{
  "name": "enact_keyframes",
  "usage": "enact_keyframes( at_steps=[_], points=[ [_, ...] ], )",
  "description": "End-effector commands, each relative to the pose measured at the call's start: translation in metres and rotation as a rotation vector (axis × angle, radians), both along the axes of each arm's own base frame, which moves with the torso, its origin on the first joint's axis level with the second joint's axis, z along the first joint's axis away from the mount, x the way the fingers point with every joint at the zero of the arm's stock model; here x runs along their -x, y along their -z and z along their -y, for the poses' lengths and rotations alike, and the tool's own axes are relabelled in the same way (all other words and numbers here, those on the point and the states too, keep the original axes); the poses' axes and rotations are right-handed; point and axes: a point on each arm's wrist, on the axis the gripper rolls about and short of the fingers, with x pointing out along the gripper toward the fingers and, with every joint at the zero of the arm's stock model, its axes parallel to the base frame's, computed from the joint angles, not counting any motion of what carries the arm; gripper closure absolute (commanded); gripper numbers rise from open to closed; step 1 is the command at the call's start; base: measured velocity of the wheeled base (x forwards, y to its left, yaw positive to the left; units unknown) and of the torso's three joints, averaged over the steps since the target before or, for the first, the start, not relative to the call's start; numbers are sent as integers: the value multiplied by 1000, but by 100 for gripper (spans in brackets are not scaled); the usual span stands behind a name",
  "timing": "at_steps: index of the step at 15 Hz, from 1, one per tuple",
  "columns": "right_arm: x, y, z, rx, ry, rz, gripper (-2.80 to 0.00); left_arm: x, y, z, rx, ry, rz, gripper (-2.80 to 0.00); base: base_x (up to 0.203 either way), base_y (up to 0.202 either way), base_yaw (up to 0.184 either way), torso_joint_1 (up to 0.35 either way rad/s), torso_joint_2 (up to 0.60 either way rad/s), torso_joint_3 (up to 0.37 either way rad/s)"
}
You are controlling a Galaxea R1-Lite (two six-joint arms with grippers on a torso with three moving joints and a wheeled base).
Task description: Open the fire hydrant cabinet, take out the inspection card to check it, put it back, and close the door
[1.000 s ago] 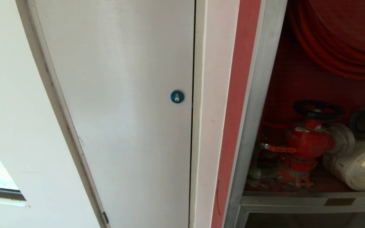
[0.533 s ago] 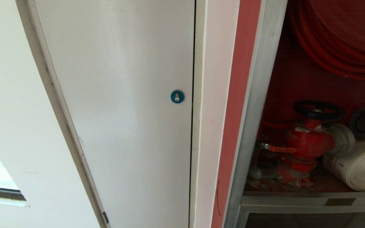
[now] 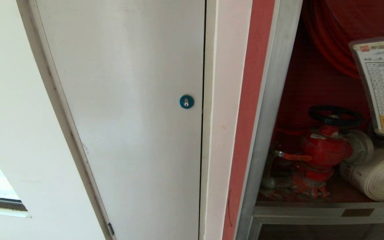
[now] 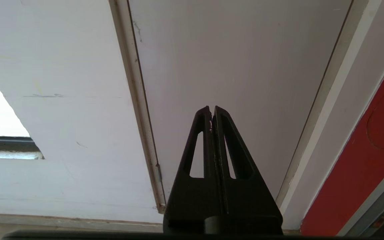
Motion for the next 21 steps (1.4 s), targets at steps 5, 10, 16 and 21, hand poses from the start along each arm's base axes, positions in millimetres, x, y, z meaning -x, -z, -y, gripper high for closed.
enact_keyframes(
  at_steps=[5,10,16,21],
  points=[
    [-49,-13,-6,354,120,-120,0,0,0,0,-1,1,-1,0,0,0,0,0,0,0],
    [-59,-21,10,574,245,-248,0,0,0,0,-1,0,-1,0,0,0,0,0,0,0],
    [-96,-30,10,752,185,-341,0,0,0,0,0,1,-1,0,0,0,0,0,0,0],
    [-127,-43,26,887,33,-374,0,0,0,0,-1,0,-1,0,0,0,0,0,0,0]
  ],
)
